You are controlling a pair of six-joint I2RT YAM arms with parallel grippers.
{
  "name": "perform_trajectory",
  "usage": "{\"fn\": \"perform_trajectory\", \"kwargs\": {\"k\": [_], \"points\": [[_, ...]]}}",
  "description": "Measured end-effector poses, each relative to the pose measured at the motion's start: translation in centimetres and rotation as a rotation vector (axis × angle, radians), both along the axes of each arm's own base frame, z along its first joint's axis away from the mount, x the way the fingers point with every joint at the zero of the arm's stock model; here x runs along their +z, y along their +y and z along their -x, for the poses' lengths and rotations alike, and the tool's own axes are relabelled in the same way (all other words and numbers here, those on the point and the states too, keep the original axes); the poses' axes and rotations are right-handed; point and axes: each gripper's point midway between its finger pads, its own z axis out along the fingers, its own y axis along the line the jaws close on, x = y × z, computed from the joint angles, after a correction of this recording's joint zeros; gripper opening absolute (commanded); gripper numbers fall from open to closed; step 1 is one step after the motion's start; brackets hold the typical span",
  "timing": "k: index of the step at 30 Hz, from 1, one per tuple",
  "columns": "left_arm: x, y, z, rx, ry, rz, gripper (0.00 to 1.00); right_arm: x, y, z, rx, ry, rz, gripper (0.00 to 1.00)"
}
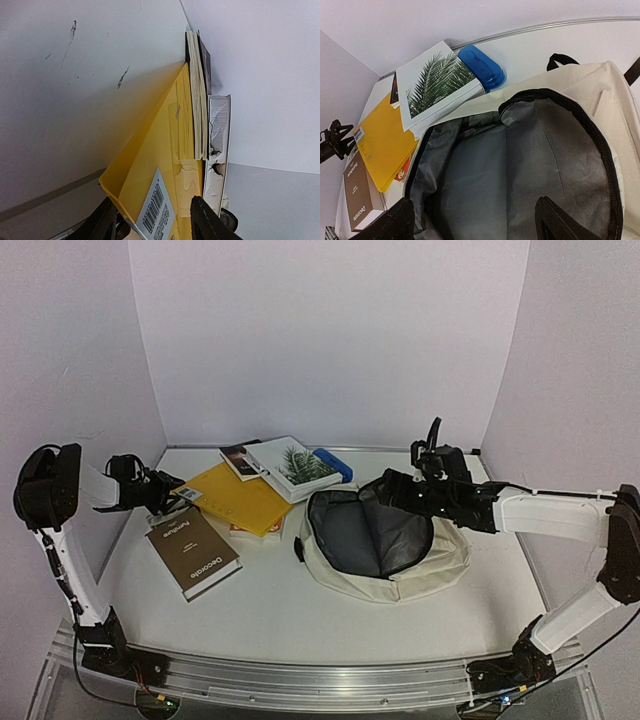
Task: Pack the student bag
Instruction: Pick up the files from the center of the board.
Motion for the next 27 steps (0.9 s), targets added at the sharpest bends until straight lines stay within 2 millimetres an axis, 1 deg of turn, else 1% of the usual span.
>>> {"fn": "perform_trajectory", "kwargs": {"k": [3,4,7,9,13,16,19,22,25,27], "points": [[0.0,0.0,-0.3,-0.003,-0.004,0.003,0.51,-0.3,0.1,0.0,0.001,0.007,0.003,0.82],[0.0,-0.1,-0.3,-0.005,-0.005,0.006,0.49,-0.4,0.2,0.0,0.002,0.009,0.004,0.82],[0.0,-0.1,-0.7,-0.006,-0.002,0.015,0.35,-0.5,0.2,0.0,0.001,0.012,0.004,0.82],[-0.5,-0.1,-0.9,-0.006,0.006,0.022,0.27,-0.6,0.2,0.0,0.001,0.012,0.005,0.82],[-1.2,-0.1,-0.8,-0.004,0.023,0.033,0.14,-0.6,0.2,0.0,0.001,0.013,0.005,0.82],[-0.8,-0.3,-0.8,-0.011,0.012,0.045,0.06,-0.6,0.2,0.0,0.001,0.013,0.004,0.82],[-0.4,-0.6,-0.1,-0.016,0.004,0.061,0.02,-0.6,0.2,0.0,0.002,0.013,0.004,0.82],[0.5,-0.8,0.9,-0.016,-0.005,0.071,0.00,-0.6,0.3,0.1,0.006,0.014,0.003,0.82],[2.4,-1.1,1.7,-0.015,-0.040,0.071,0.00,-0.5,0.7,0.2,0.016,0.018,-0.005,0.82],[4.2,-1.1,2.3,-0.015,-0.075,0.064,0.00,-0.4,1.2,0.1,0.025,0.023,-0.017,0.82]]}}
